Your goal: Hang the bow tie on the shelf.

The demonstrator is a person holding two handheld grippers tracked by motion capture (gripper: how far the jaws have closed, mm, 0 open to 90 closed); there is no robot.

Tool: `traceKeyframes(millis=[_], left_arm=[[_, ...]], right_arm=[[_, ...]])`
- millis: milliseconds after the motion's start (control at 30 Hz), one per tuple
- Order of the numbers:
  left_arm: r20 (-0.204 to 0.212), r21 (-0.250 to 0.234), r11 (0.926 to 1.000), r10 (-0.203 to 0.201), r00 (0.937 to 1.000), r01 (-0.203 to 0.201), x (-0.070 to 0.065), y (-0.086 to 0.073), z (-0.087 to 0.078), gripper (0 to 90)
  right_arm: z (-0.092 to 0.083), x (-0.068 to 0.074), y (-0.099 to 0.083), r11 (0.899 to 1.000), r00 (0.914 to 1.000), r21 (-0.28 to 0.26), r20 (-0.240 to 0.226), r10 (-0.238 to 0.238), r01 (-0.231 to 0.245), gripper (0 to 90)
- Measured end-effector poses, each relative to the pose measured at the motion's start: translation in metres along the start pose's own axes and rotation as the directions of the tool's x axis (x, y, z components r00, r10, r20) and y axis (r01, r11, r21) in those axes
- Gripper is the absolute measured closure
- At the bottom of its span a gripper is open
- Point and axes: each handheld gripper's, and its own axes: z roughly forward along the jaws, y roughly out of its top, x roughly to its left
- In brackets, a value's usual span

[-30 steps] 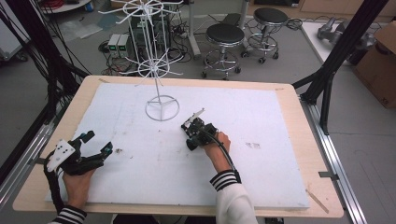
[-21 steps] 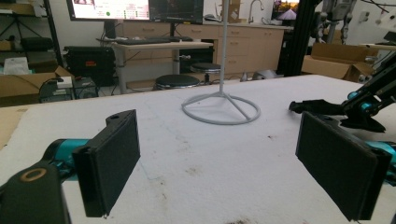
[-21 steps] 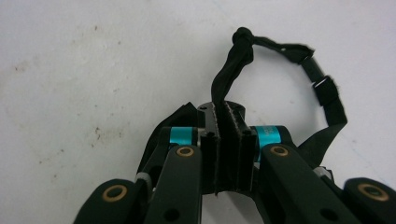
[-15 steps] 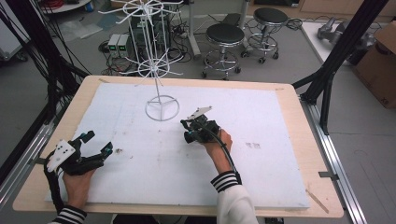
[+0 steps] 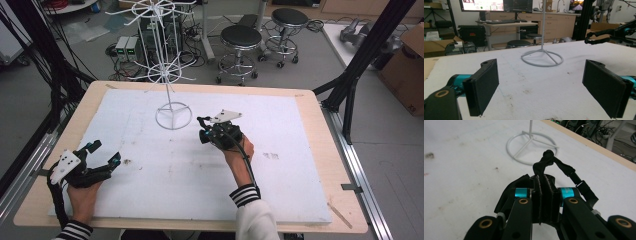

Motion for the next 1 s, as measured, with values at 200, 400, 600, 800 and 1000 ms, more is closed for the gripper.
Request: traceKeyframes(millis=[200,400,600,800,1000], left_arm=[[0.000,0.000,1.0000,0.000,1.0000,0.000,0.000,0.000,0.000,13.9],[0.001,0.000,1.0000,0.002,1.0000,-0.002,0.000,0.000,0.000,13.9],[0.000,0.000,1.0000,0.001,1.0000,-0.001,0.000,0.000,0.000,13.9],[0.000,0.000,1.0000,-0.001,1.0000,0.001,0.000,0.000,0.000,13.9],[0.000,0.000,1.0000,-0.001,1.0000,0.001,0.000,0.000,0.000,13.9]], right_arm=[[-0.007,-0.006,0.001,0.997,0.9977,-0.052,-0.041,0.053,-0.055,84.9],[-0.016,-0.010,0.005,0.987,0.9956,-0.137,-0.059,0.072,-0.080,84.9],[-0.022,-0.011,0.010,0.976,0.9955,-0.200,-0.058,0.075,-0.085,84.9],[-0.027,-0.008,0.020,0.963,0.9951,-0.257,-0.068,0.071,-0.086,84.8],[-0.030,-0.008,0.029,0.954,0.9938,-0.284,-0.081,0.076,-0.096,84.8]])
